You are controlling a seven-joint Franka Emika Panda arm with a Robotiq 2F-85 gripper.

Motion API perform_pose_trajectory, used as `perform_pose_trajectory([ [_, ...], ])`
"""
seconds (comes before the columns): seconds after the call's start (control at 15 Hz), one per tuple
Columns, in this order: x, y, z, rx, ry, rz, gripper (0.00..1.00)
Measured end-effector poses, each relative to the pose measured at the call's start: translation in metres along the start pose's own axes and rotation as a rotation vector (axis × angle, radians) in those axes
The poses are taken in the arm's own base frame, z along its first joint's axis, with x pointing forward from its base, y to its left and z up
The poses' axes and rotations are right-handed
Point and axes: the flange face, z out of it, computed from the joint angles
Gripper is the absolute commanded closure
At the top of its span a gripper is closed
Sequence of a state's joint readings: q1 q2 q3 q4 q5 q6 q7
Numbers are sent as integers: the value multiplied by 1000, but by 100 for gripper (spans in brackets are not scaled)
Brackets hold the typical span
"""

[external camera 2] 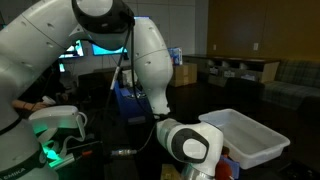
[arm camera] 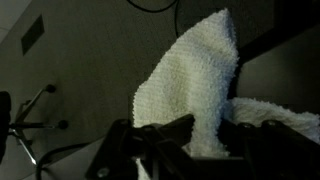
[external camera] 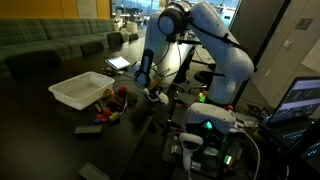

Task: Use the towel to push all the contents on the table to the left

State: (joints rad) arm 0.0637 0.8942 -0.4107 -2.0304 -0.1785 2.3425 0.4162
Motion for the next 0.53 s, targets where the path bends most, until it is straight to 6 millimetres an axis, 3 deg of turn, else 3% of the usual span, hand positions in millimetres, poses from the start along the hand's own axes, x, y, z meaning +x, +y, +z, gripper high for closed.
perform_pose_trajectory([
  [0.2, 25, 8, -8, 5, 12, 112, 90],
  [0.53, 67, 5, -39, 61, 72, 251, 90],
])
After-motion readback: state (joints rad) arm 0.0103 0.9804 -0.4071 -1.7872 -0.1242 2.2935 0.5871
